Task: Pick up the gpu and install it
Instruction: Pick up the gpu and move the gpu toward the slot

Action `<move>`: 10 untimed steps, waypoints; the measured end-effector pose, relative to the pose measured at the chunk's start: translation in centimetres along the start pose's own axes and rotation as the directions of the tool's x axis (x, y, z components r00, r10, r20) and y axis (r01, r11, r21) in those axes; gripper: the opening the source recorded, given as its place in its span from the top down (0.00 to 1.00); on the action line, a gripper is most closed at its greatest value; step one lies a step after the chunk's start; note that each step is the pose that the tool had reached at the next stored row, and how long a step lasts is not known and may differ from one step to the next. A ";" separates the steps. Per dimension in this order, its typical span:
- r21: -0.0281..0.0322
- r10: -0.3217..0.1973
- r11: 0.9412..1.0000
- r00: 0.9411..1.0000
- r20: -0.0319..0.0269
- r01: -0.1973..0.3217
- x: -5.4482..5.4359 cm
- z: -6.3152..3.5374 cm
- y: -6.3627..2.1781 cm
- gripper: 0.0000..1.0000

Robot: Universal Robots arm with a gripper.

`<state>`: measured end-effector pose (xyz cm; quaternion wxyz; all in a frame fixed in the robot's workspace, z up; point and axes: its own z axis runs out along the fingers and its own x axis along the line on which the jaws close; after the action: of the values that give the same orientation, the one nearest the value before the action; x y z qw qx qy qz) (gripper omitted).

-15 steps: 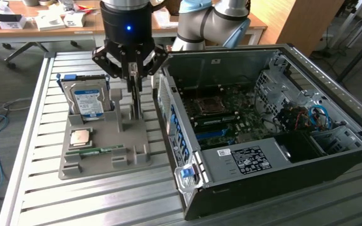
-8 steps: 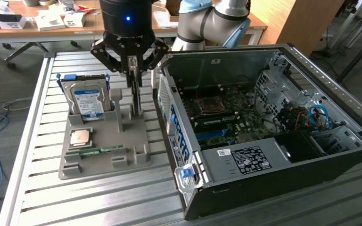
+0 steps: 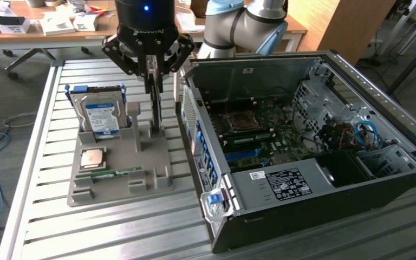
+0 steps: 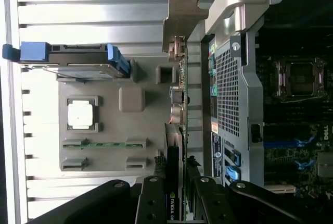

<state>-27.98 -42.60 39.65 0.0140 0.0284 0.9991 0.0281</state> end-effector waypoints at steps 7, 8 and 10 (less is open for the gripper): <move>0.000 0.000 1.000 1.000 0.000 0.000 0.0 -1.92 0.11 0.74; 0.000 0.000 1.000 1.000 0.000 0.000 -0.1 -2.17 0.12 0.74; 0.000 0.000 1.000 1.000 0.000 0.000 -0.1 -2.61 0.15 0.74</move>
<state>-27.98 -42.60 42.27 0.0140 0.0284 0.9991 0.0281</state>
